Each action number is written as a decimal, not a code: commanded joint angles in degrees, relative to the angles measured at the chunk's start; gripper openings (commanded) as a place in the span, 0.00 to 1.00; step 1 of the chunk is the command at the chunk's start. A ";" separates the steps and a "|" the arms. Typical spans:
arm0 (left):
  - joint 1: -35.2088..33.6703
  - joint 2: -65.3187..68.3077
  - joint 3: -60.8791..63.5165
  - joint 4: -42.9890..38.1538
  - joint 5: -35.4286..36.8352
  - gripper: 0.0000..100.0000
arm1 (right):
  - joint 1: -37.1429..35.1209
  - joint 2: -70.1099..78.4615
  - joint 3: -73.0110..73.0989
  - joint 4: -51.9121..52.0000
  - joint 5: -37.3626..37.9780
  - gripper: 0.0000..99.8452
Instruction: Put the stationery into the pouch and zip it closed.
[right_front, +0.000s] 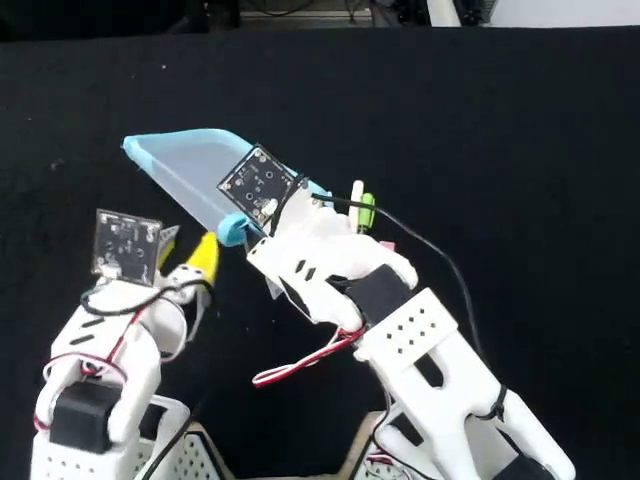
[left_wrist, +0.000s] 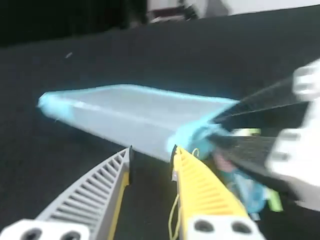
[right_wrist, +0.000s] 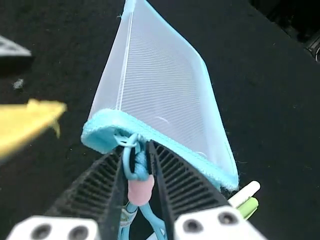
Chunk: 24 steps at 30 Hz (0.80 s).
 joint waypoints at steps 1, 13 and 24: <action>4.26 0.70 -5.32 0.44 0.18 0.16 | 0.09 -2.33 -3.74 -1.14 0.35 0.01; 4.00 3.52 0.48 -5.98 -5.45 0.19 | 0.09 -2.42 -3.91 -0.97 0.35 0.01; 4.00 13.98 0.22 -10.55 -3.78 0.19 | 0.26 -2.42 -3.47 -0.79 0.35 0.01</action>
